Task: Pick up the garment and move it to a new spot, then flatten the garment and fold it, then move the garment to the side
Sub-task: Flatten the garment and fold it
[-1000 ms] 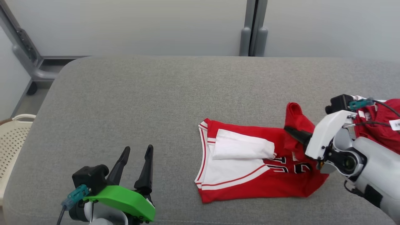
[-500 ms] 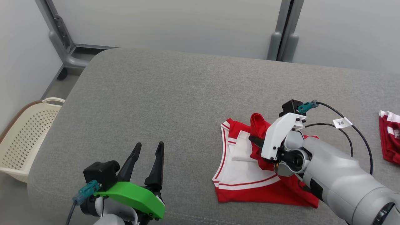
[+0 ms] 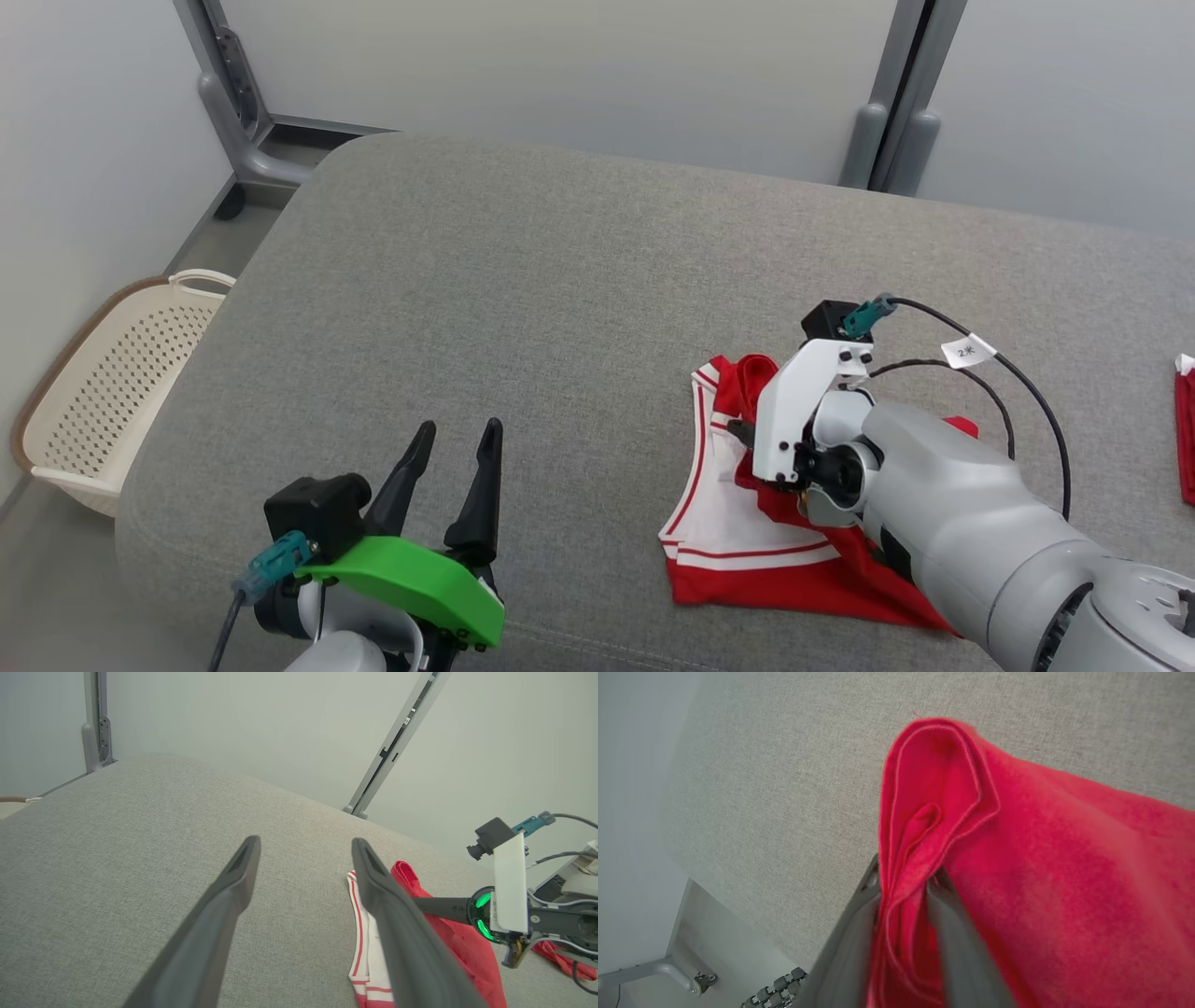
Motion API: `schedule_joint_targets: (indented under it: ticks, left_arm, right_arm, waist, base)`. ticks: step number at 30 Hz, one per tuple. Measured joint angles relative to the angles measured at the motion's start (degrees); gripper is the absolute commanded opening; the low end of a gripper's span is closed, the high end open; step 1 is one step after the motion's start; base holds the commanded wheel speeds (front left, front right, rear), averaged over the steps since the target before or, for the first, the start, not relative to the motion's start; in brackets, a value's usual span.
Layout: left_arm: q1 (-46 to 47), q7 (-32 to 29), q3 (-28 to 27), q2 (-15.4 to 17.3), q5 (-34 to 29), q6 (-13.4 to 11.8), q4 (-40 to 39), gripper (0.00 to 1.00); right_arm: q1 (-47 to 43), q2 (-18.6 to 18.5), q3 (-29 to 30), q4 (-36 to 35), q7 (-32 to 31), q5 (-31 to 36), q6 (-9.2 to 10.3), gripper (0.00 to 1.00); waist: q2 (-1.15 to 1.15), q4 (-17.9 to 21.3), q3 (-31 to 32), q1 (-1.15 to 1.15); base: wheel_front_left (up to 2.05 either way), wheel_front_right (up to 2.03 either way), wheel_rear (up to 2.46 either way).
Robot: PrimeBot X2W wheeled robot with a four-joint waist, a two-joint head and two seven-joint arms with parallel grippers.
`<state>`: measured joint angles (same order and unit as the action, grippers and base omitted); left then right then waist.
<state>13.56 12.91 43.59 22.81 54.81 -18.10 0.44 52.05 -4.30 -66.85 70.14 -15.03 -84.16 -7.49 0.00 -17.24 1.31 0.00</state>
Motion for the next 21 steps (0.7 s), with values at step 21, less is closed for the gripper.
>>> schedule_joint_targets:
  ticks: [21]
  left_arm:
    - [0.03,0.00,0.02,0.43,0.01,-0.13,-0.21,1.00]
  right_arm:
    - [6.83,-1.07,2.10,-5.72,1.87,-1.38,0.00,1.00]
  waist:
    - [0.00,3.07,1.10,0.00]
  base:
    - [0.00,0.00,0.00]
